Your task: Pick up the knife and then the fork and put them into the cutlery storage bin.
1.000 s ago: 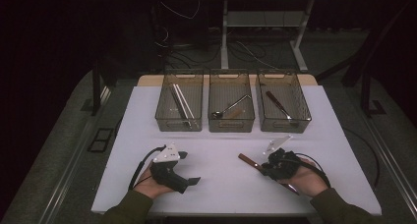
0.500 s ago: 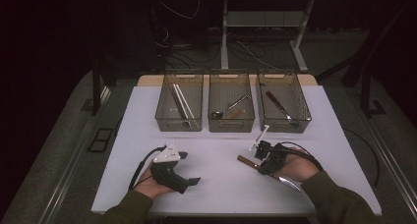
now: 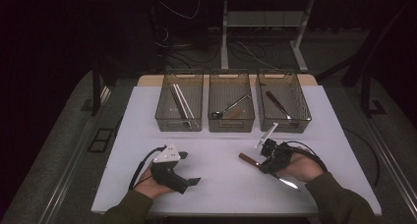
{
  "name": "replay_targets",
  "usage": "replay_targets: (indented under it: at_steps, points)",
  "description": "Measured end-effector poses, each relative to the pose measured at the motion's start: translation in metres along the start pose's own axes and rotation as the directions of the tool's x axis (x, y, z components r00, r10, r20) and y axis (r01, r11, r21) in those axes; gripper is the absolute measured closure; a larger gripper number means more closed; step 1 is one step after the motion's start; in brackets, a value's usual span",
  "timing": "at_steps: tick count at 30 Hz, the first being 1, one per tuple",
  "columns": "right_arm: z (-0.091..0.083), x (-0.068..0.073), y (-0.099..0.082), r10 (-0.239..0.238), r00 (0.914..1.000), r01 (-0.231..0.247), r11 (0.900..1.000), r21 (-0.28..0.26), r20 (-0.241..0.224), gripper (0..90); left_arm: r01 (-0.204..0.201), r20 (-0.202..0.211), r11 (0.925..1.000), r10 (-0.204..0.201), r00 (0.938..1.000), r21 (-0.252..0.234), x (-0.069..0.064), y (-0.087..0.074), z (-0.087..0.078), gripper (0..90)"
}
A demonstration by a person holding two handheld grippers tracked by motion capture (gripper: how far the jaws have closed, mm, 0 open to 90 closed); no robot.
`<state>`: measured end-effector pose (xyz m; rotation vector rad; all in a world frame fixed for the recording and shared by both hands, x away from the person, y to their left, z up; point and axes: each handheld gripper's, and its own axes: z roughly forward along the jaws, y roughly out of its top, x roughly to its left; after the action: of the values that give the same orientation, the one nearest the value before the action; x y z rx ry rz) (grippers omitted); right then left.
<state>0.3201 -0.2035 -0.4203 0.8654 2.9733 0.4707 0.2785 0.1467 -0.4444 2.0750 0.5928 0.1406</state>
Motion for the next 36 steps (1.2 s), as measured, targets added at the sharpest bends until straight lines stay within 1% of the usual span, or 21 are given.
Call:
replay_targets:
  at_steps: [2, 3, 5, 6, 7, 11, 14, 15, 17, 19, 22, 23, 27, 30, 32, 33, 34, 36]
  points:
    - [-0.003, -0.003, -0.004, 0.02, 0.9997, -0.02, 0.9992, -0.033, -0.017, 76.8, -0.001, 0.0, 1.0, 0.001, 1.0, 0.0, 0.0, 0.0, 0.0, 0.0]
    - [-0.005, -0.005, -0.006, 0.027, 0.9994, -0.028, 0.9985, -0.048, -0.023, 76.8, -0.009, 0.0, 0.9999, 0.009, 1.0, 0.008, 0.001, 0.0, -0.001, 0.0]
    - [-0.01, -0.007, -0.009, 0.053, 0.9978, -0.056, 0.9959, -0.072, -0.039, 76.8, -0.008, 0.001, 0.9999, 0.008, 1.0, 0.007, 0.001, 0.0, -0.001, 0.0]
    - [-0.013, -0.008, -0.01, 0.057, 0.9975, -0.06, 0.9943, -0.088, -0.041, 76.8, -0.007, 0.001, 1.0, 0.007, 1.0, 0.006, 0.001, 0.0, -0.001, 0.0]
    - [-0.016, -0.008, -0.011, 0.08, 0.9951, -0.086, 0.9903, -0.109, -0.058, 76.8, -0.008, 0.0, 1.0, 0.008, 1.0, 0.005, 0.001, 0.0, -0.001, 0.0]
    - [-0.028, -0.015, -0.018, 0.102, 0.9928, -0.112, 0.9763, -0.185, -0.063, 76.8, -0.011, 0.002, 0.9999, 0.011, 0.9999, 0.006, 0.001, 0.0, -0.001, 0.0]
    - [-0.038, -0.019, -0.024, 0.122, 0.9899, -0.136, 0.9601, -0.245, -0.073, 76.8, -0.009, 0.003, 0.9999, 0.009, 0.9999, 0.003, 0.001, 0.0, -0.001, 0.0]
    - [-0.042, -0.02, -0.026, 0.12, 0.9899, -0.136, 0.9542, -0.266, -0.075, 76.8, -0.009, 0.003, 1.0, 0.009, 1.0, 0.002, 0.001, 0.0, -0.001, 0.0]
    - [-0.049, -0.023, -0.029, 0.133, 0.987, -0.155, 0.941, -0.301, -0.09, 76.8, -0.007, 0.004, 1.0, 0.007, 1.0, 0.001, 0.001, 0.0, -0.001, 0.0]
    - [-0.054, -0.027, -0.033, 0.149, 0.9852, -0.169, 0.9274, -0.334, -0.085, 76.8, -0.007, 0.004, 1.0, 0.007, 1.0, 0.0, 0.001, 0.0, -0.001, 0.0]
    - [-0.061, -0.032, -0.039, 0.171, 0.9808, -0.194, 0.904, -0.381, -0.093, 76.8, -0.006, 0.004, 1.0, 0.006, 1.0, -0.001, 0.001, 0.0, -0.001, 0.0]
    - [-0.063, -0.033, -0.041, 0.176, 0.9801, -0.198, 0.8961, -0.397, -0.092, 76.9, -0.013, 0.003, 0.9999, 0.013, 0.9999, 0.0, 0.001, 0.001, -0.001, 0.0]
    - [-0.071, -0.038, -0.046, 0.2, 0.9746, -0.224, 0.8651, -0.449, -0.101, 76.8, -0.011, 0.004, 0.9999, 0.011, 0.9999, 0.0, 0.001, 0.001, -0.001, 0.0]
    - [-0.076, -0.04, -0.05, 0.207, 0.9729, -0.231, 0.8458, -0.481, -0.103, 76.8, -0.011, 0.004, 0.9999, 0.011, 0.9999, -0.001, 0.001, 0.001, -0.001, 0.0]
    - [-0.079, -0.042, -0.052, 0.212, 0.9718, -0.235, 0.8392, -0.49, -0.102, 76.8, -0.017, 0.003, 0.9999, 0.017, 0.9999, 0.0, 0.002, 0.001, -0.001, 0.0]
    - [-0.081, -0.043, -0.053, 0.217, 0.9708, -0.239, 0.8326, -0.5, -0.103, 76.8, -0.016, 0.003, 0.9999, 0.016, 0.9999, -0.001, 0.002, 0.001, -0.001, 0.0]
    - [-0.082, -0.043, -0.054, 0.219, 0.9703, -0.24, 0.8294, -0.504, -0.102, 76.8, -0.011, 0.004, 0.9999, 0.011, 0.9999, 0.0, 0.001, 0.001, -0.001, 0.0]
    - [-0.085, -0.045, -0.055, 0.225, 0.9698, -0.241, 0.8197, -0.52, -0.094, 76.8, -0.01, 0.004, 0.9999, 0.01, 0.9999, -0.001, 0.001, 0.001, -0.001, 0.0]
